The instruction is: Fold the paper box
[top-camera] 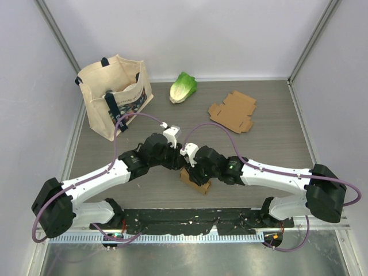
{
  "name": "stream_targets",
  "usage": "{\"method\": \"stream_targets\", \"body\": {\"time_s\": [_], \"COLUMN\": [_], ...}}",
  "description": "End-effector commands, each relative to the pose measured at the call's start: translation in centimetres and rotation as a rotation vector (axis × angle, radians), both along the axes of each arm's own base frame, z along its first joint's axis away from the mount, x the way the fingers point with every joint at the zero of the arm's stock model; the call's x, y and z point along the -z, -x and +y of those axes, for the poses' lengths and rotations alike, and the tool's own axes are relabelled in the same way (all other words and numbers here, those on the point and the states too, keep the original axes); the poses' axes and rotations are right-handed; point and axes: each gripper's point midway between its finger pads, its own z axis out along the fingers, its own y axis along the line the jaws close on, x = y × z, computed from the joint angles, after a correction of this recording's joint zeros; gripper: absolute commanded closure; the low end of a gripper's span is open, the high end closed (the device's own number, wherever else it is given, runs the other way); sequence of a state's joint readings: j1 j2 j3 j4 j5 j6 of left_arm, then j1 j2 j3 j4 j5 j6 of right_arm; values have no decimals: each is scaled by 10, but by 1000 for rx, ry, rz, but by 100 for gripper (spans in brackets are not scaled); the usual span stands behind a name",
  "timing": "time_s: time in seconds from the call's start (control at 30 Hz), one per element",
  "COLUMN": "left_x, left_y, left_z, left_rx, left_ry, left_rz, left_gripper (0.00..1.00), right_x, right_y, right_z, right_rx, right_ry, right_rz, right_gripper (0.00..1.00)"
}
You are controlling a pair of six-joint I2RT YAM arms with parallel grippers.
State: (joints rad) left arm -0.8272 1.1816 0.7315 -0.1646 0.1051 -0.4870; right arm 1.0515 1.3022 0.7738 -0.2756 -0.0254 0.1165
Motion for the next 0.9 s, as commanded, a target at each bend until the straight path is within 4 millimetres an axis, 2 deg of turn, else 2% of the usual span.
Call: {"method": "stream_targets", "body": {"time_s": [0.0,0.3,0.4,0.5,0.53,0.6,0.87], "left_x": [-22,-9,-3,-2,-4,-9,-21], "left_y": [-1,7,6,5,4,7,1], "left_z": [-16,-8,-1,7,10,9,-3], "left_rx": [57,60,24,-37,-60,-72,-33], "left_ry": [57,23,-6,24,44,126,192], "left_rz": [-53,-18,-1,-15,-25,-51,-114], "left_gripper": [62,64,69,66,59,54,58], "right_x": [-10,-13,-11,-10,-11,-12,-13], "right_y": [-3,-3,-5,-4,-4,-4,0], "right_z": [5,4,2,2,1,1,3], "right_rx": [5,11,22,32,37,44,25], "right_ry": [-43,-57,-52,-54,-59,-78,-97], "right_rz": [-17,-23,-24,-19,-20,-20,-18], "right_gripper": [71,71,72,72,72,72,73]}}
